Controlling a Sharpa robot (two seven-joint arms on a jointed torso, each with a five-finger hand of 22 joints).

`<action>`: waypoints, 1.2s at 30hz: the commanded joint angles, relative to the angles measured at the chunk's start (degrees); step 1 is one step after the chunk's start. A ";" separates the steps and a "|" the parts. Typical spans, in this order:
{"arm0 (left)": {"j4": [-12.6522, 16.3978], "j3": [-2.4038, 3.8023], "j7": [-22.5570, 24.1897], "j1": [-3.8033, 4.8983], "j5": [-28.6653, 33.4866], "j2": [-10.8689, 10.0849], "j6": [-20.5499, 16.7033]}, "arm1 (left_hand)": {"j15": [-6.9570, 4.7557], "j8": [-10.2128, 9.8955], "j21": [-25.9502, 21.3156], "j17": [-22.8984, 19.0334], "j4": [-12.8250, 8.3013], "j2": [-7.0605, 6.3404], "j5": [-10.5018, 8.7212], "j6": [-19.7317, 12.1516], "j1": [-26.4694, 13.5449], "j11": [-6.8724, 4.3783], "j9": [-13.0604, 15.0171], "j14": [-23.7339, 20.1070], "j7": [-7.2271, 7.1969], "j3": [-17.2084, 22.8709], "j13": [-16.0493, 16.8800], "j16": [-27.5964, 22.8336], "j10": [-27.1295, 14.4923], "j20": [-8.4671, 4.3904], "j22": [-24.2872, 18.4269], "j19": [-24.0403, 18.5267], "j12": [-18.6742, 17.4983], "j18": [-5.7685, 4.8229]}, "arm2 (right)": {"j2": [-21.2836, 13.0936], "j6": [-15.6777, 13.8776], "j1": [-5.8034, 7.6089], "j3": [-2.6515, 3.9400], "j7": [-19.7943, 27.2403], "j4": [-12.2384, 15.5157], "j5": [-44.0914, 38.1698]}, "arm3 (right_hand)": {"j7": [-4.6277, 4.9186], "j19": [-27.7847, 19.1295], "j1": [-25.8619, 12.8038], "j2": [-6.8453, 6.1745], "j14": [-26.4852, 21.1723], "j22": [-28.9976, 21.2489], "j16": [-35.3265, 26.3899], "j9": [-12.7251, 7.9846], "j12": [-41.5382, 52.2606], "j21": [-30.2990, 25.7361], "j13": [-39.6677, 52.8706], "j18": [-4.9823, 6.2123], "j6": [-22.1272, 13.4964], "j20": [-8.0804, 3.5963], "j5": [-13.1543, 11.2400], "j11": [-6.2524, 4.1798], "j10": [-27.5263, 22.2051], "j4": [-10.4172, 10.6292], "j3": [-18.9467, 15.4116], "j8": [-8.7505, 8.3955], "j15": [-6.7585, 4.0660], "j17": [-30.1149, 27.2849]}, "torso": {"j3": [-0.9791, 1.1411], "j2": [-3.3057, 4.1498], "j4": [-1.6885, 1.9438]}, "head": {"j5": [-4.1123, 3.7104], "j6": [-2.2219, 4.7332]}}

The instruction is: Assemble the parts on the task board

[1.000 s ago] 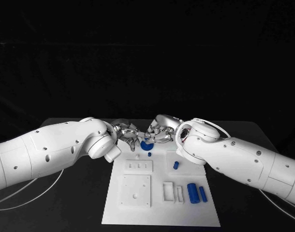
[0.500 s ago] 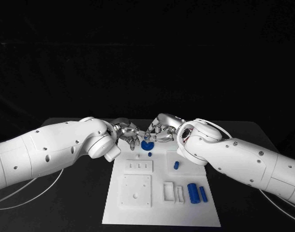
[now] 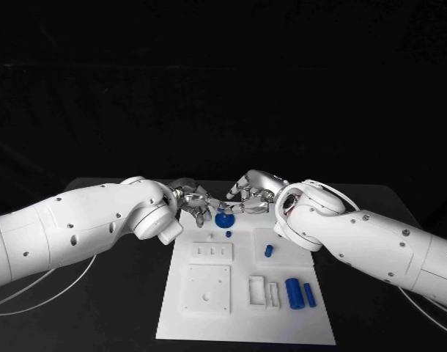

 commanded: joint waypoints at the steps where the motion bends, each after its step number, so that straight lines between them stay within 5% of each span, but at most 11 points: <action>1: -0.06 0.04 -0.42 0.06 -1.39 -0.07 -0.09 | 0.00 -0.28 0.25 0.09 -8.20 0.28 0.53 2.25 0.11 -0.10 14.13 0.57 -1.59 7.82 -0.09 -0.25 0.62 -0.27 0.11 0.19 -0.37 0.49 | -0.94 0.21 -0.12 0.01 1.11 0.43 0.81 | 0.12 2.11 0.99 0.20 -0.25 6.50 -0.33 -0.04 -0.27 -0.52 -0.49 0.50 -0.56 0.51 1.34 0.04 -0.53 0.10 -2.16 -0.17 0.35 -0.21 | 0.00 -0.07 0.04 | 0.19 0.03; 8: 0.03 -0.02 -2.42 0.05 -3.55 -0.66 0.11 | -0.25 -0.64 0.40 0.32 -8.49 0.12 1.29 2.84 -0.12 -0.32 14.03 1.27 -1.71 7.79 0.01 -0.22 1.33 -0.49 0.40 0.72 -0.46 0.56 | -5.94 2.14 -0.37 0.10 2.29 2.83 1.48 | 0.17 1.96 2.27 0.66 -0.53 6.41 -0.79 -0.06 -0.68 -1.09 -1.09 0.52 -0.32 0.53 2.69 0.03 -1.03 -0.73 -1.83 -0.20 0.36 -0.66 | 0.09 -0.08 -0.18 | 0.89 -0.14; 12: 0.61 -0.45 -3.99 0.05 -4.93 -1.05 0.23 | -0.38 -0.58 0.50 0.40 -8.50 0.09 1.58 2.84 -0.24 -0.45 14.21 1.58 -1.76 7.84 0.13 -0.20 1.56 -0.65 0.49 1.00 -0.41 0.52 | -8.55 -0.67 -0.41 0.77 1.27 3.41 0.62 | 0.11 2.15 2.53 0.71 -0.19 6.45 -0.58 -0.12 -0.87 -0.89 -1.51 0.48 0.13 0.31 1.16 -0.19 -0.93 -2.61 5.85 -0.30 0.17 -0.53 | 0.16 -0.21 -0.50 | 1.23 -0.31; 14: 0.85 -0.76 -4.68 0.04 -5.77 -1.03 0.25 | -0.44 -0.55 0.54 0.45 -8.50 0.05 1.71 2.93 -0.33 -0.50 14.27 1.74 -1.81 7.87 0.22 -0.20 1.68 -0.70 0.54 1.10 -0.38 0.50 | -9.60 -2.73 -0.41 1.43 0.69 3.00 -0.03 | 0.15 2.25 0.50 -1.23 -0.06 6.47 -0.44 -0.09 -1.14 -0.74 -2.06 0.45 0.41 0.24 0.50 -0.39 -0.68 -3.52 12.13 -0.23 0.05 -0.34 | 0.19 -0.36 -0.60 | 1.37 -0.45; 18: 1.41 -1.58 -6.49 -0.01 -7.86 -0.79 0.09 | -0.54 -0.66 0.60 0.51 -8.64 -0.13 2.17 3.18 -0.42 -0.57 14.28 2.03 -1.87 8.01 0.33 -0.29 1.96 -0.81 0.64 1.29 -0.44 0.50 | -10.87 -5.73 -0.35 2.32 -0.16 1.66 0.19 | 0.10 2.33 -0.71 -1.74 0.03 6.47 -0.36 -0.08 -1.13 -0.70 -2.34 0.45 0.56 0.19 1.90 -0.38 -0.63 -3.67 13.77 -0.23 0.03 -0.23 | 0.30 -0.90 -0.72 | 1.83 -1.06; 26: 3.04 -3.27 -10.90 -0.83 -14.16 -0.36 -0.03 | -0.82 -1.64 -2.42 1.45 -8.59 -0.77 3.04 4.11 -0.69 -0.78 14.69 2.65 -2.05 8.65 1.46 -0.26 2.66 -1.16 1.98 3.29 -0.61 0.08 | -9.39 -9.39 -0.02 4.57 -0.35 -3.74 2.44 | -0.01 2.29 -1.47 -2.00 -0.03 6.38 -0.74 -0.07 -1.25 -1.07 -2.64 0.47 0.93 0.14 3.55 -0.47 -0.70 -3.47 14.00 -0.22 -0.03 -0.55 | 1.10 -2.10 -0.75 | 2.65 -2.45; 30: 3.73 -3.47 -12.12 -1.56 -16.11 -0.48 -1.09 | -0.93 -2.02 -2.88 1.67 -8.68 -0.97 3.11 4.59 -0.70 -0.87 14.35 3.04 -2.14 8.64 1.77 -0.07 3.16 -1.24 3.12 3.76 -0.46 0.11 | -7.32 -10.03 0.46 5.47 0.04 -7.39 4.08 | -0.03 2.29 -1.59 -2.05 -0.01 6.38 -0.81 -0.06 -1.22 -1.11 -2.65 0.46 1.04 0.12 4.46 -0.49 -0.69 -3.38 13.98 -0.21 -0.05 -0.62 | 1.46 -2.56 -0.81 | 3.01 -3.13; 36: 4.46 -3.59 -13.04 -2.78 -17.35 -0.43 -1.94 | -1.22 -2.90 -3.97 2.25 -8.66 -1.34 3.84 5.48 -0.91 -1.10 14.06 3.77 -2.33 8.55 2.92 0.36 3.84 -1.51 5.67 4.82 -0.13 0.09 | -4.27 -10.40 1.16 5.98 0.39 -12.28 5.42 | 0.00 2.29 -1.78 -1.94 -0.01 6.34 -0.95 -0.07 -1.37 -1.33 -2.85 0.46 0.91 0.11 5.23 -0.48 -0.91 -3.32 13.75 -0.23 -0.05 -0.74 | 2.07 -3.47 -0.83 | 3.13 -4.37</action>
